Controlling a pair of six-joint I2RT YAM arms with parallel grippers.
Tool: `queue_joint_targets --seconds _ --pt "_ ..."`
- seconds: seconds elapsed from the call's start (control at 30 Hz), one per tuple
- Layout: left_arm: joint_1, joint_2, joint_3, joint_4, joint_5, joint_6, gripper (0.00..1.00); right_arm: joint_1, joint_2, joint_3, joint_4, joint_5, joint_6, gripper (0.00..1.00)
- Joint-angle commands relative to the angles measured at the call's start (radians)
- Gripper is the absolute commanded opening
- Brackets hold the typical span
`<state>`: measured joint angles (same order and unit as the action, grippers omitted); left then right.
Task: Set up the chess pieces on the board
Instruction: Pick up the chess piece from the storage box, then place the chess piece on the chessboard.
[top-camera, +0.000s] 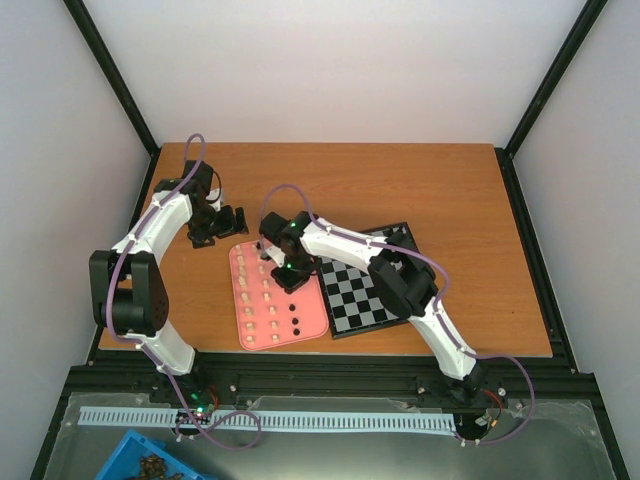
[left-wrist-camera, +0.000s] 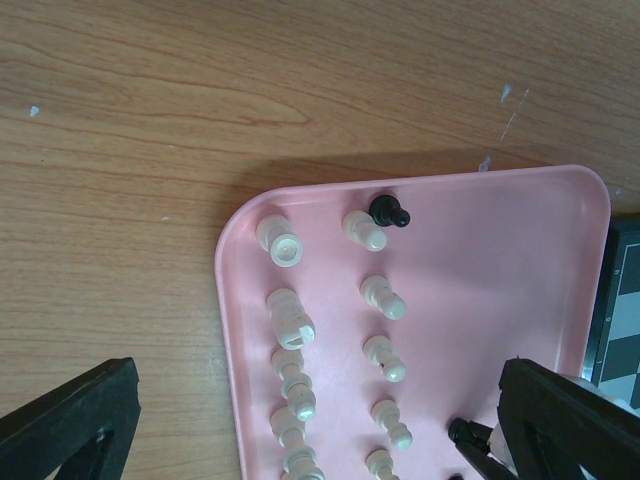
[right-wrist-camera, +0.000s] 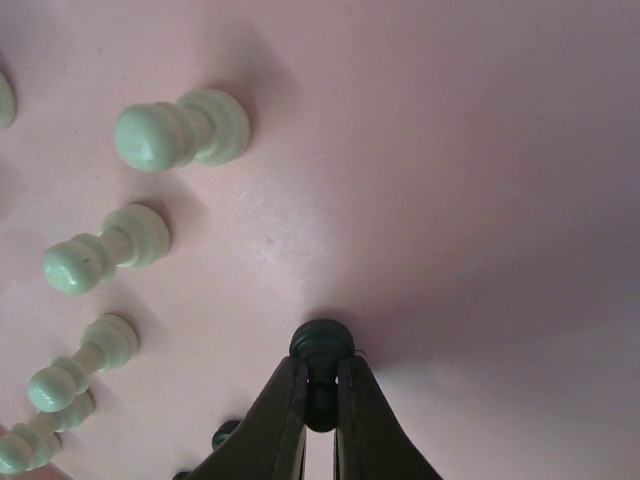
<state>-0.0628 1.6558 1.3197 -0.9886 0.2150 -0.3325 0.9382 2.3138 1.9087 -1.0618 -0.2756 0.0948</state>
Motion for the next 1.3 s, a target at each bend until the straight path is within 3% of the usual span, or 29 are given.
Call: queue_joint_targets --seconds 0.0,0.23,0.6,0.93,1.27 --pt "-0.005 -0.025 0.01 0.006 0.012 -0.003 1.0 -0.016 -0.062 0.002 -0.007 0.058 0.023 0.03" --pt "-0.006 -0.026 0.01 0.004 0.009 -0.003 1.0 -0.115 -0.209 -0.078 -0.036 0.119 0.052 0.03" --pt "-0.005 -0.015 0.018 0.004 0.014 -0.005 1.0 -0.428 -0.479 -0.475 -0.044 0.176 0.007 0.03" --pt "-0.006 0.003 0.03 -0.001 0.013 -0.004 1.0 -0.597 -0.487 -0.551 -0.043 0.212 -0.015 0.03" --pt "-0.006 0.013 0.033 -0.001 0.01 -0.002 1.0 -0.609 -0.431 -0.53 -0.02 0.229 -0.018 0.03"
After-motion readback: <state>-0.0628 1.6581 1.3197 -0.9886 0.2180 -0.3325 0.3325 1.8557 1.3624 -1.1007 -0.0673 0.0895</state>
